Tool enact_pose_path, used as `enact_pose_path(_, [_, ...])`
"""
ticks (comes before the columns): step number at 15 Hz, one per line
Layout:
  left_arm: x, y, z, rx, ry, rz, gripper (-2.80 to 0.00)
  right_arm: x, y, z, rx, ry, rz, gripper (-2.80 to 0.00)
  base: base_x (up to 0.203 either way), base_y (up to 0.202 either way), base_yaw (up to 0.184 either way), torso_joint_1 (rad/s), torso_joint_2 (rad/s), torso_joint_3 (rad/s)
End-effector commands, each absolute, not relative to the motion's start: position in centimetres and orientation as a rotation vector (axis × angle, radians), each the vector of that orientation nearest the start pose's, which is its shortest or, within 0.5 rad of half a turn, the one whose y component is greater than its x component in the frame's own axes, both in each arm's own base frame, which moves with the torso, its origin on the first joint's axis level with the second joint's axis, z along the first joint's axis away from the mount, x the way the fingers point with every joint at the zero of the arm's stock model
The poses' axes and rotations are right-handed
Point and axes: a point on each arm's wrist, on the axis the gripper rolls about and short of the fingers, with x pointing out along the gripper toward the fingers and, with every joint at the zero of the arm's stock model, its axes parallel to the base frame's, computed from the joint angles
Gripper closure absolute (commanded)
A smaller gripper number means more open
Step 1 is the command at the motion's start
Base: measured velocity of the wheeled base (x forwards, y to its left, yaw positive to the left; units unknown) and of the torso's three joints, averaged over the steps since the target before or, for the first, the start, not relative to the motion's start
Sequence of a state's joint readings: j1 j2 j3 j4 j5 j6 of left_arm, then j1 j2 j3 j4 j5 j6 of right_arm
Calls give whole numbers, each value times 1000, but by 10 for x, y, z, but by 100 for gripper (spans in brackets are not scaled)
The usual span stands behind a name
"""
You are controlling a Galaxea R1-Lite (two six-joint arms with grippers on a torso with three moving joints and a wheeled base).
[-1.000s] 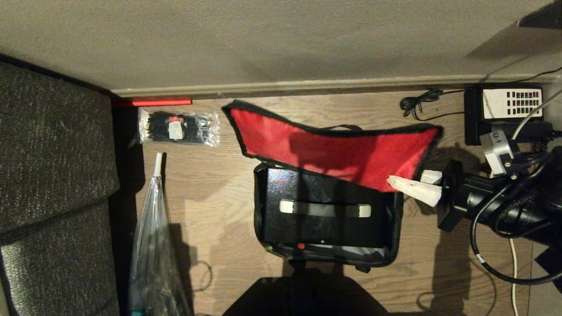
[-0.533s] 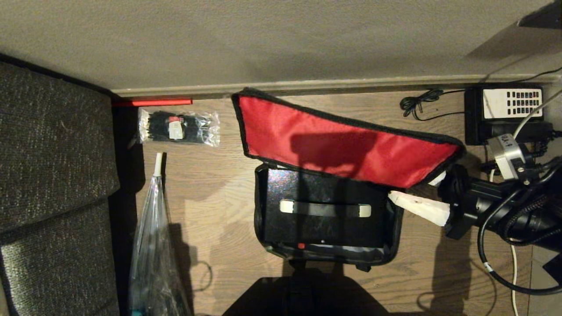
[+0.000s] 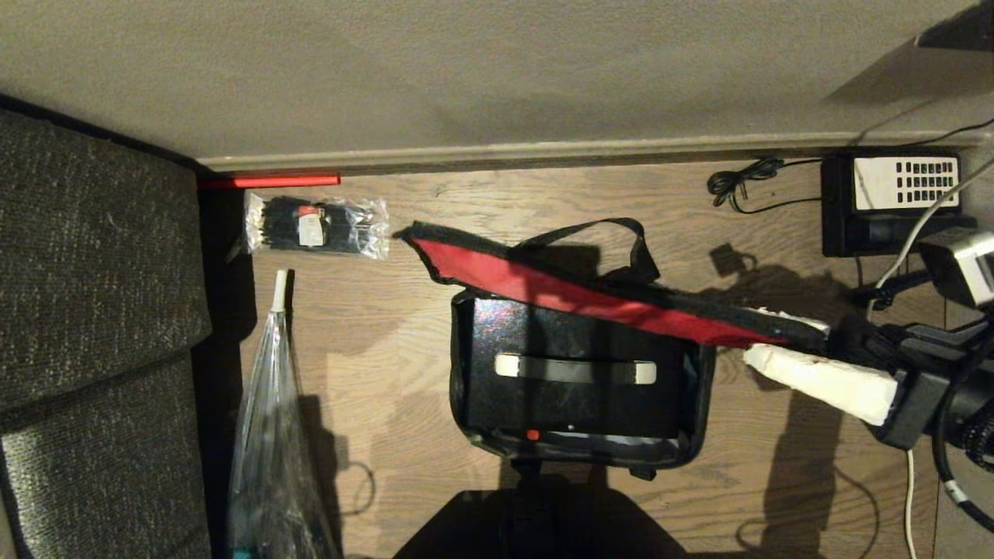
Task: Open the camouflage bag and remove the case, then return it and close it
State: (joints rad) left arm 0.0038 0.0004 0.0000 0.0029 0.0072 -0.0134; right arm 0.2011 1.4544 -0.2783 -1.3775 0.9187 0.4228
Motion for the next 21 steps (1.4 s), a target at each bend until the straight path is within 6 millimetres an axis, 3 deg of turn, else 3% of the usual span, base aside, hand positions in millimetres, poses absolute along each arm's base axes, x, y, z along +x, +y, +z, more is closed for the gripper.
enact_pose_path(1, [-23, 0, 74, -14, 6, 12, 0, 170, 53, 193, 444, 120, 1146, -280, 0, 0, 0, 0, 0, 0])
enact_pose_path(7, [-23, 0, 74, -14, 6, 12, 0, 152, 49, 179, 602, 376, 1063, -280, 0, 0, 0, 0, 0, 0])
enact_pose_path(11, [-23, 0, 74, -14, 6, 12, 0, 139, 42, 170, 677, 444, 734, -280, 0, 0, 0, 0, 0, 0])
enact_pose_path(12, [-23, 0, 74, -14, 6, 12, 0, 133, 40, 173, 679, 438, 684, 0, 0, 0, 0, 0, 0, 0])
enact_pose_path(17, [-23, 0, 74, -14, 6, 12, 0, 73, 26, 202, 593, 381, 626, 0, 0, 0, 0, 0, 0, 0])
enact_pose_path(19, [-23, 0, 74, -14, 6, 12, 0, 42, 17, 195, 414, 354, 554, 0, 0, 0, 0, 0, 0, 0])
enact_pose_path(21, [-23, 0, 74, -14, 6, 12, 0, 15, 9, 169, 226, 339, 419, 0, 0, 0, 0, 0, 0, 0])
